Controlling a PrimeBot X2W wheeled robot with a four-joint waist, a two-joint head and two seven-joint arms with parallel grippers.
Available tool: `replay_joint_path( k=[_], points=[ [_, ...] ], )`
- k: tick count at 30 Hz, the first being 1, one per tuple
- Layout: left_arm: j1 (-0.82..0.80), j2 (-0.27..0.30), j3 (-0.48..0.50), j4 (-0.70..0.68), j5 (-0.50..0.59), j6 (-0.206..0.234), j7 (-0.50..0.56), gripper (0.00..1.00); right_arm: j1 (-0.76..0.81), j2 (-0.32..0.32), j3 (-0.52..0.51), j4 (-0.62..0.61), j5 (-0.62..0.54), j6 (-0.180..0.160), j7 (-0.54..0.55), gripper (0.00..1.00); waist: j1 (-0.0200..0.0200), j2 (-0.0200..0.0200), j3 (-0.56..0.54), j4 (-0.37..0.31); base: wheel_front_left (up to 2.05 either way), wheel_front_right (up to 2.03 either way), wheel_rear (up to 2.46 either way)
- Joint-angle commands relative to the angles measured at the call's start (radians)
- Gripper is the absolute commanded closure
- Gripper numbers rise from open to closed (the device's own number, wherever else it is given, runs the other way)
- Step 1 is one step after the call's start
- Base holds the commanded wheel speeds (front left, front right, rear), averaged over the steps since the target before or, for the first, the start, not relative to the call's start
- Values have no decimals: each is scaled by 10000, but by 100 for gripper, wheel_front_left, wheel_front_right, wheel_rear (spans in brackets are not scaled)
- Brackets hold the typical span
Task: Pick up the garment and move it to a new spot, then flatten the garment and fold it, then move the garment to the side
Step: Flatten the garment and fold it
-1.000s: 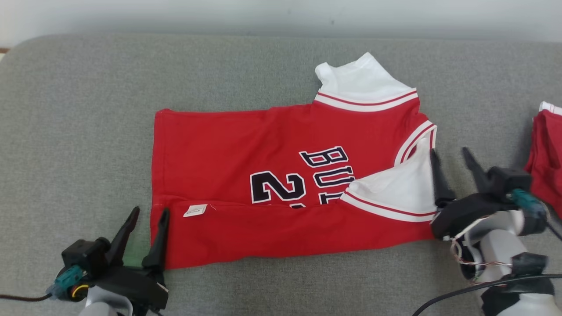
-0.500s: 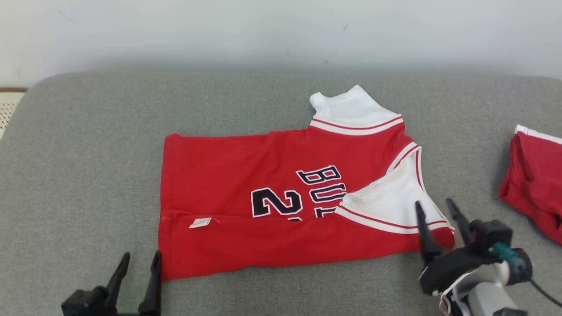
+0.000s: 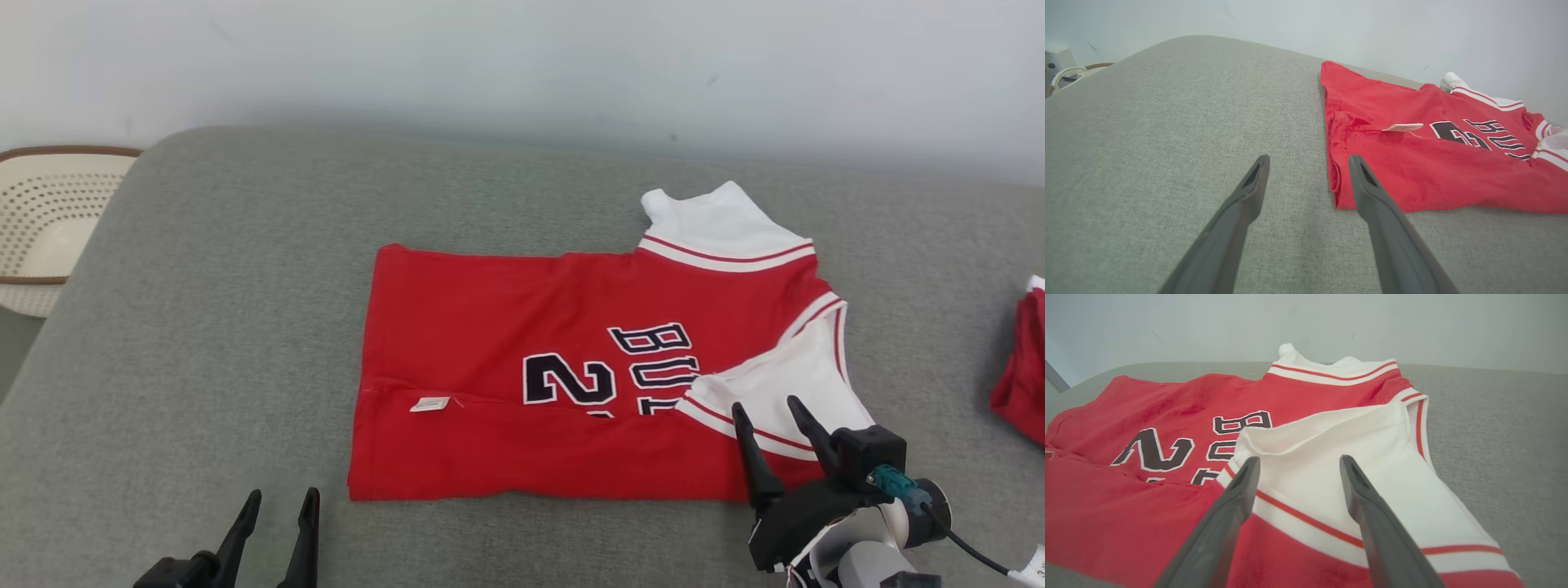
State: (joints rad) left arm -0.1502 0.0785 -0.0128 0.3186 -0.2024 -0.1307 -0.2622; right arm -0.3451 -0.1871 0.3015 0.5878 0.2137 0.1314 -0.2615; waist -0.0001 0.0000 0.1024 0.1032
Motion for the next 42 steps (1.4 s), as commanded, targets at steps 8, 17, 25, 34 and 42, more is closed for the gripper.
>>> replay_joint_path(
  k=[8,17,25,34,42],
  points=[
    [219,4,-127,5,-200,5,-31,0,-486,189,-186,869,11,-17,-42,0,1,0,-5,801,0,0,0],
    [193,-44,-410,99,-414,6,-31,0,-1231,304,-524,1686,-98,-17,-44,100,1,0,205,1276,0,0,0],
    [65,-79,-544,184,-507,6,-31,0,-1969,393,-907,2982,-531,-17,-41,0,1,0,354,1484,0,0,0],
    [93,-88,-398,143,-386,6,-31,0,-1865,572,-1377,2780,-798,-17,-42,0,1,0,137,1242,0,0,0],
    [506,-56,-211,-20,-89,5,-31,0,-684,521,-1932,1676,-578,-17,-41,0,1,0,-550,574,0,0,0]
  ],
)
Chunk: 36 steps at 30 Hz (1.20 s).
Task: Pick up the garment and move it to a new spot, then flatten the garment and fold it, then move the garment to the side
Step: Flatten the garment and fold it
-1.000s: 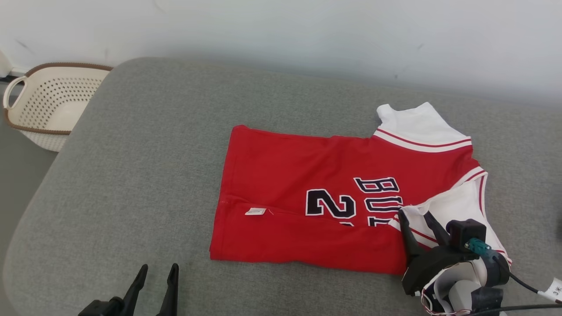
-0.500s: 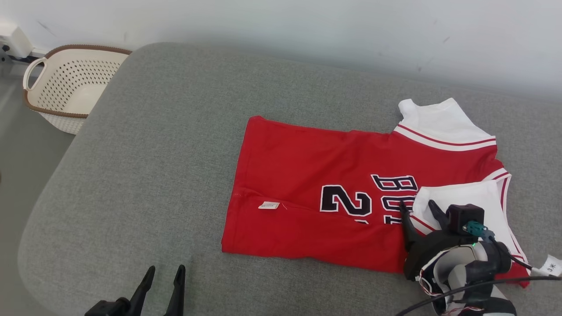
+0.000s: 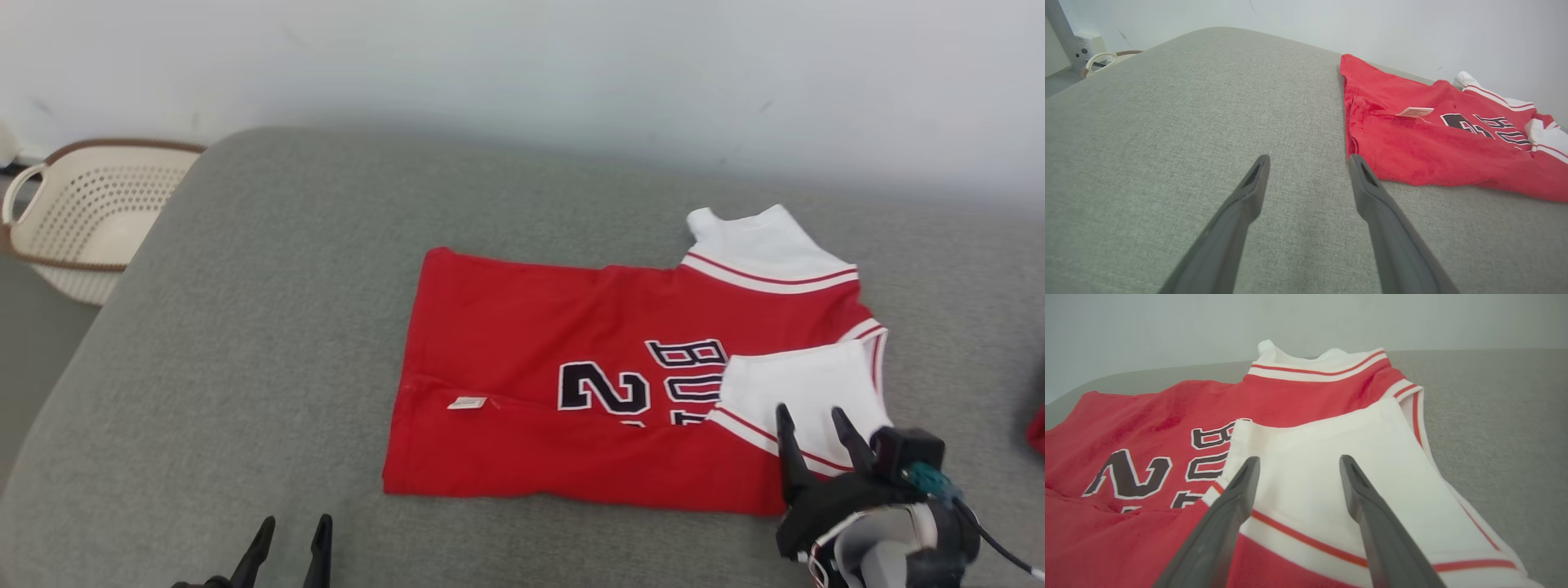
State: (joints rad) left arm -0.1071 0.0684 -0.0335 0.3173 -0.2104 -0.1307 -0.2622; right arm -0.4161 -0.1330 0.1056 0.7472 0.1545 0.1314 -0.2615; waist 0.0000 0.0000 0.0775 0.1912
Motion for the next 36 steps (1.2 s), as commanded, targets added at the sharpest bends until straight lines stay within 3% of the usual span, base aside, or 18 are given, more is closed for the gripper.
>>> replay_joint_path(
  k=[1,14,33,34,36],
  points=[
    [144,34,69,-29,36,6,-31,0,202,-24,-46,-60,40,-17,-41,0,0,0,-397,-434,0,0,0],
    [573,-110,211,-246,498,5,-30,0,1737,-83,-970,-968,404,-17,-42,0,0,0,-649,-1625,0,0,0],
    [-35,-85,-37,-122,430,6,-31,0,963,92,-764,-227,1085,-17,-42,0,0,0,133,-1485,0,0,0],
    [-74,-86,-82,-118,370,6,-31,0,935,102,-748,-99,1068,-17,-41,2,0,0,177,-1464,0,0,0],
    [-218,-87,-238,-226,105,5,-30,0,806,102,-724,68,1036,-17,-41,15,0,0,267,-1425,0,0,0]
  ],
)
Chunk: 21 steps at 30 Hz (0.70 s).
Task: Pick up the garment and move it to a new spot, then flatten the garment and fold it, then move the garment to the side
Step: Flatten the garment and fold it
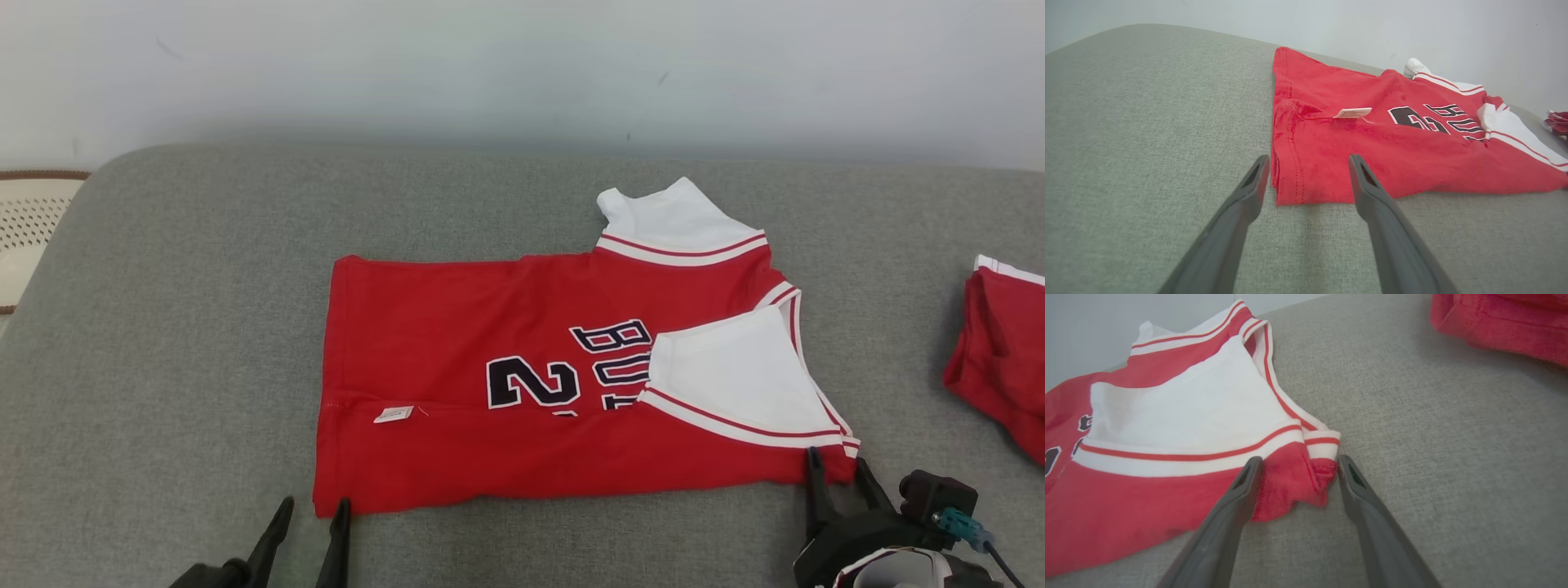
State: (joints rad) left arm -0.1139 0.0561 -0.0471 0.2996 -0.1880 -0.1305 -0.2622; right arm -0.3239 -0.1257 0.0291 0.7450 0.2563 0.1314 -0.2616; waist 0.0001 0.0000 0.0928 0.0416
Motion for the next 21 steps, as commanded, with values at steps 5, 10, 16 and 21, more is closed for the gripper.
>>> replay_joint_path(
  k=[5,10,16,21],
  points=[
    [-243,142,-300,-161,-572,3,-30,0,-203,17,122,344,-24,-17,-17,80,-1,0,248,107,0,0,0],
    [-325,201,-294,32,-1037,3,-30,0,-126,-183,117,252,-108,-19,-13,100,-1,0,327,52,0,0,0],
    [-475,260,-532,359,-1929,4,-30,0,-44,-284,204,75,-174,-20,-17,100,-1,0,422,-171,0,0,0],
    [-732,325,-373,676,-2325,3,-30,0,-264,-236,522,-126,-268,-19,-17,100,-1,0,684,-410,0,0,0]
  ],
)
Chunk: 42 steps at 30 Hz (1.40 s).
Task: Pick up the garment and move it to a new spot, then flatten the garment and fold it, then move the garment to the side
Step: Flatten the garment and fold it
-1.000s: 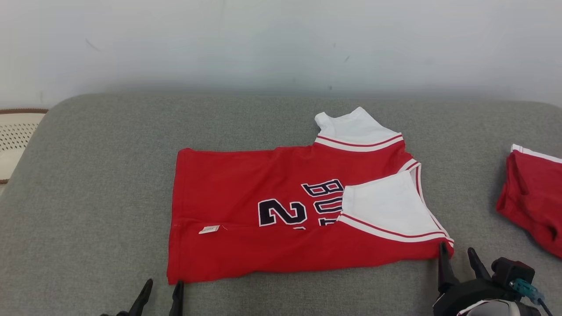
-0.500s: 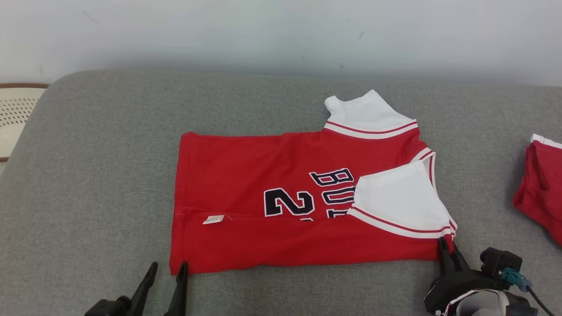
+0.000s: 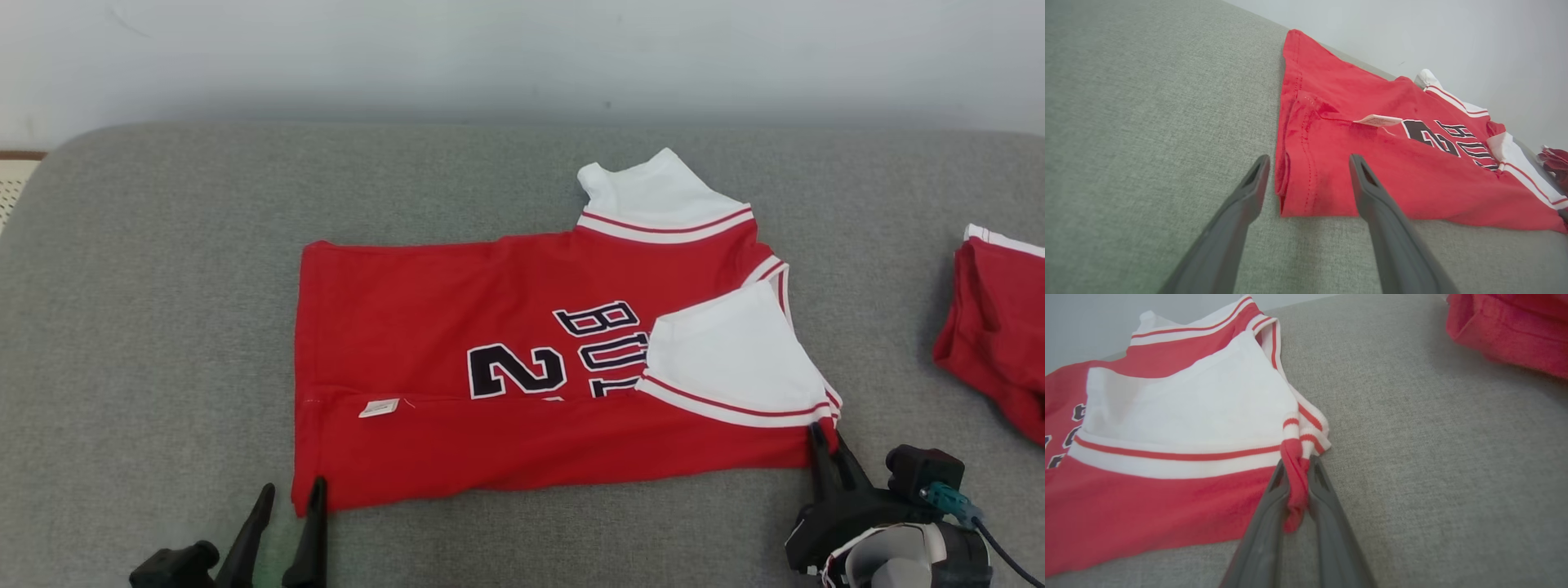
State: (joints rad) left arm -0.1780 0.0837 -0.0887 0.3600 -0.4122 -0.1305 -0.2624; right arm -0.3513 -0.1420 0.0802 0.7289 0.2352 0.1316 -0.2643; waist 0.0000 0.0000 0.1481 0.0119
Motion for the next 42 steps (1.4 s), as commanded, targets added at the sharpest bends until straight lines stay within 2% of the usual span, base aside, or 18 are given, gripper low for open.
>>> replay_joint_path(
  k=[1,9,10,12,16,27,35,42],
  points=[
    [-142,42,77,160,-167,3,-28,0,-12,-53,82,-8,-67,-21,9,100,0,0,170,-156,0,0,0],
    [-619,2,-123,1100,-751,3,-17,0,-236,-53,432,-162,33,-21,11,100,0,0,389,-399,0,0,0],
    [-635,-3,-309,1134,-899,3,-17,11,-229,-63,462,-166,44,-21,10,100,0,0,394,-419,0,0,0],
    [-640,184,-625,1021,-1088,4,-17,100,-243,-84,518,-158,53,-21,10,100,0,0,395,-475,0,0,0],
    [-580,518,-1218,1199,-1629,4,-17,100,-244,-99,560,-107,132,-21,8,100,0,0,302,-558,0,0,0],
    [306,1071,-745,1562,-1697,14,-22,100,423,-47,646,-144,406,-22,-1,100,0,0,-877,-622,0,0,0],
    [684,1249,-605,1972,-1435,14,-20,100,1122,-87,1227,-532,618,-28,-3,100,0,0,-1400,-803,0,0,0],
    [999,1151,-640,2144,-1326,11,-20,100,2039,46,1747,-1036,876,-30,-3,100,0,0,-1658,-1022,0,0,0]
  ],
)
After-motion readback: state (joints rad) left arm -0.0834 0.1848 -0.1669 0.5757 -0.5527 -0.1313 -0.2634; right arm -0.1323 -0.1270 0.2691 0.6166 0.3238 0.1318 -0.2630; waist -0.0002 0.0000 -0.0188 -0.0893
